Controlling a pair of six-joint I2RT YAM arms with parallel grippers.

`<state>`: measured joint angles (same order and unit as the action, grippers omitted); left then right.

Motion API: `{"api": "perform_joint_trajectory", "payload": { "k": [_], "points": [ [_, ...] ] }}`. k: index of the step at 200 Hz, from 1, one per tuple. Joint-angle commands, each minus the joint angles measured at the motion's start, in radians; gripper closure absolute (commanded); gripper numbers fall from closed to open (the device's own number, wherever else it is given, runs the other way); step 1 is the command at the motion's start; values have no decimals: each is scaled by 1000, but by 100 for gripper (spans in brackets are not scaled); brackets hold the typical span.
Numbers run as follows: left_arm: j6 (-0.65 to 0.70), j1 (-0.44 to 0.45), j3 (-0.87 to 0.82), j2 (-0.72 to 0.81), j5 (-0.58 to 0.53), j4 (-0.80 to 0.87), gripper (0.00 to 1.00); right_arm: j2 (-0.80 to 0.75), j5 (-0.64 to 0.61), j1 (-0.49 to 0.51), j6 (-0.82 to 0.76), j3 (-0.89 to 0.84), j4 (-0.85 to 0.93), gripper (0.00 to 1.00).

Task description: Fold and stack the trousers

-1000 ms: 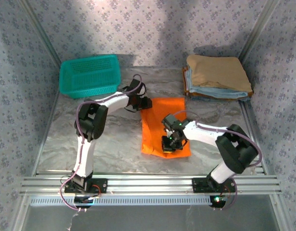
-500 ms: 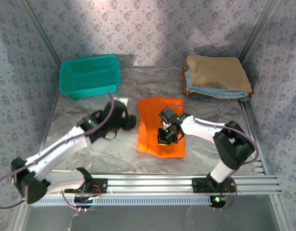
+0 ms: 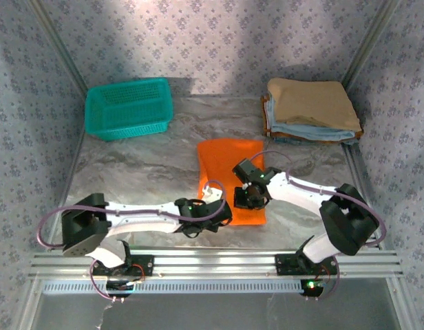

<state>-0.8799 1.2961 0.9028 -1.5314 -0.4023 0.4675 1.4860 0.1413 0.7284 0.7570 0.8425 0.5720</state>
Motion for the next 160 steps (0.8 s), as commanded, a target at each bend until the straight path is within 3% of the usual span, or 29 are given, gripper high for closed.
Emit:
{"api": "perform_joint_trajectory", "payload": {
  "k": [1,29,52,98,110,160],
  "points": [
    [-105,0,38,-32,-131,51,60,-21,-33,21,27,-20,1,95],
    [-166,-4,26,-79,-170,79,63,-22,-39,28,28,-39,-7,94],
    [-181,-5,15,-88,-151,64,75,-28,-38,22,27,-55,-9,94],
    [-201,8,-27,-3,-169,112,90,-2,-23,9,18,-84,-39,97],
    [-202,7,-51,8,-170,109,100,-3,-16,-10,12,-95,-49,98],
    [-93,8,-100,84,-169,101,100,35,-24,-89,-49,-108,-51,100]
  ]
}}
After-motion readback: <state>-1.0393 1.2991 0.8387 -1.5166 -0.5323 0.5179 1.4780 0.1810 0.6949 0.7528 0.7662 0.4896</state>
